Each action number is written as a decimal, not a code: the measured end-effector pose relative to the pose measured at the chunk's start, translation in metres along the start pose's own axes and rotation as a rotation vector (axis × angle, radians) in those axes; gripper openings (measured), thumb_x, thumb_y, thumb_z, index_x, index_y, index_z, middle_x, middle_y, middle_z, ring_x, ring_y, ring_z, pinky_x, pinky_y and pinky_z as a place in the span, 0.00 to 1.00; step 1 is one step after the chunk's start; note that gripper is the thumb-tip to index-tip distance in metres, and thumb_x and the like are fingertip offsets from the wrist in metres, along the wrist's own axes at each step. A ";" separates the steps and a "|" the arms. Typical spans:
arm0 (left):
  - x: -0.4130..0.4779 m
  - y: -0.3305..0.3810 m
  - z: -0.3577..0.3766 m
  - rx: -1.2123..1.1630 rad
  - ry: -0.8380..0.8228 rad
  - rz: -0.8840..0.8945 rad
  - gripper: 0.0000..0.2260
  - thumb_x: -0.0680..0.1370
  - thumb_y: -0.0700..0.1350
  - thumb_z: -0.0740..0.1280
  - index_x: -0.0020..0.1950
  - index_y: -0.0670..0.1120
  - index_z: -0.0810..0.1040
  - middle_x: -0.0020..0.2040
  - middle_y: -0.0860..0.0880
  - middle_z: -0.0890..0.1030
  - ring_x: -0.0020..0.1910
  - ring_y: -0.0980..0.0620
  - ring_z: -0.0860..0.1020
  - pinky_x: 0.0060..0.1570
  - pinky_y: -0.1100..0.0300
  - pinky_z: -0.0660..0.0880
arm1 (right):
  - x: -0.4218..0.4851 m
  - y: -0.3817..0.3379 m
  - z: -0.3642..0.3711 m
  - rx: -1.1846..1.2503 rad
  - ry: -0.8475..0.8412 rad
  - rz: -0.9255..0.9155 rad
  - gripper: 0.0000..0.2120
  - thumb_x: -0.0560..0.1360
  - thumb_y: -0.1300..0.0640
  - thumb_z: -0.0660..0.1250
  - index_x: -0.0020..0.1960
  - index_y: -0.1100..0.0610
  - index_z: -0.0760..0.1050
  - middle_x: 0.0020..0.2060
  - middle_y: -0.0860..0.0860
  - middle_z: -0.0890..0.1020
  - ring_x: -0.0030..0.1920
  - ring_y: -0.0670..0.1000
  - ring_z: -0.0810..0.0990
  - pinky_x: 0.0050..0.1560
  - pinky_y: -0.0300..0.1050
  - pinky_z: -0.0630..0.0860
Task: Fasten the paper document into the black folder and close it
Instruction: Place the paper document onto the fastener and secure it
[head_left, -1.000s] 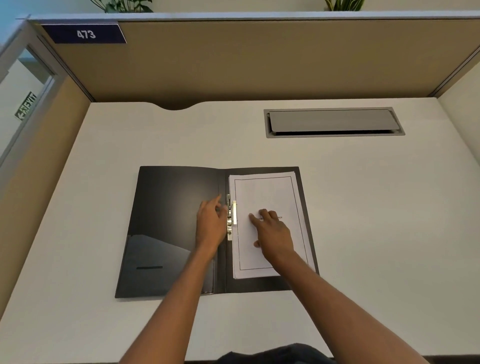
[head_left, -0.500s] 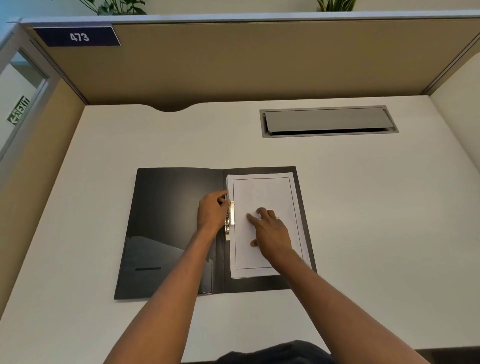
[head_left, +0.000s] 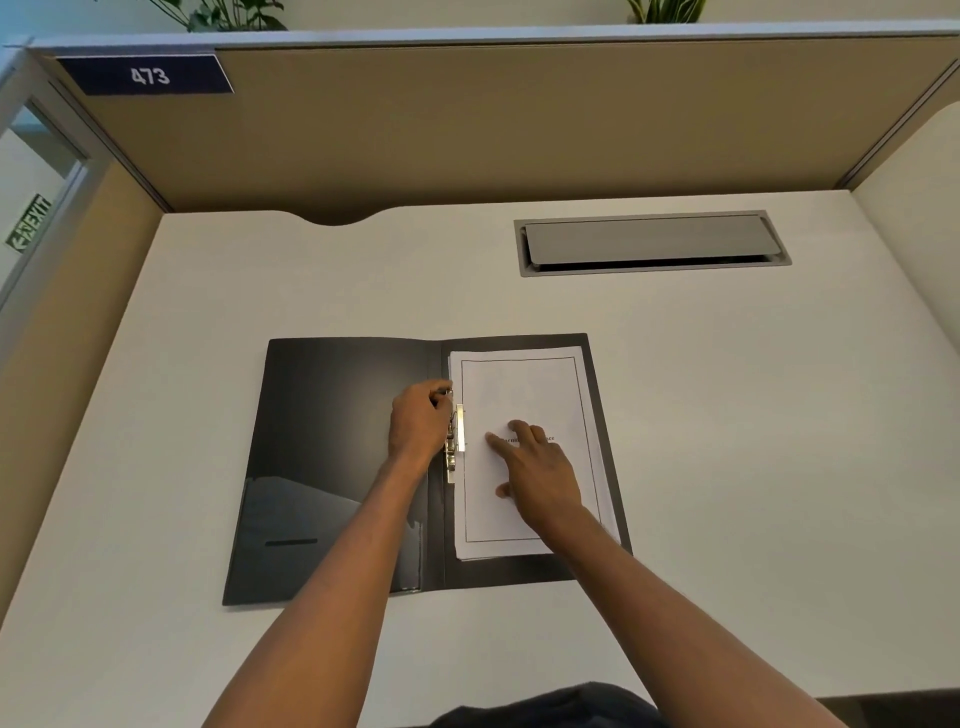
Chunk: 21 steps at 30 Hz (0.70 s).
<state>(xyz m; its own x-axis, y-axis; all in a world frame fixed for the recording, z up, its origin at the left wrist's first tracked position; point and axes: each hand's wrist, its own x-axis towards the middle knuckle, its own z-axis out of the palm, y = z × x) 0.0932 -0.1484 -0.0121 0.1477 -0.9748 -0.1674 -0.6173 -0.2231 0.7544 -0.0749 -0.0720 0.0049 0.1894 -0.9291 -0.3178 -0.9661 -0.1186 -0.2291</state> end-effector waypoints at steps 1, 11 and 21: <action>0.001 0.002 0.000 0.009 0.016 0.026 0.12 0.83 0.40 0.65 0.63 0.46 0.84 0.57 0.45 0.85 0.50 0.52 0.80 0.48 0.67 0.74 | -0.003 0.000 -0.003 0.026 0.016 -0.003 0.34 0.77 0.50 0.72 0.79 0.47 0.61 0.79 0.53 0.61 0.77 0.57 0.65 0.75 0.52 0.66; 0.059 0.038 0.000 0.058 -0.098 0.052 0.20 0.85 0.49 0.63 0.77 0.46 0.72 0.71 0.42 0.71 0.68 0.46 0.74 0.60 0.62 0.68 | -0.035 0.073 -0.019 0.451 0.175 0.527 0.27 0.79 0.53 0.70 0.73 0.60 0.67 0.66 0.58 0.71 0.69 0.59 0.70 0.63 0.55 0.76; 0.075 0.028 -0.001 0.132 -0.064 0.136 0.08 0.79 0.35 0.69 0.55 0.38 0.86 0.55 0.42 0.86 0.53 0.47 0.83 0.54 0.59 0.77 | -0.025 0.081 -0.008 0.580 0.237 0.503 0.23 0.78 0.64 0.69 0.72 0.59 0.70 0.61 0.56 0.74 0.62 0.58 0.76 0.64 0.54 0.75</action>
<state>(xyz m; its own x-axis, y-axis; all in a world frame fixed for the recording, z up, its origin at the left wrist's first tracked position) 0.0875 -0.2275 -0.0030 0.0090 -0.9936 -0.1126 -0.7247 -0.0841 0.6839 -0.1593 -0.0614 0.0018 -0.3495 -0.8801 -0.3214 -0.6683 0.4745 -0.5729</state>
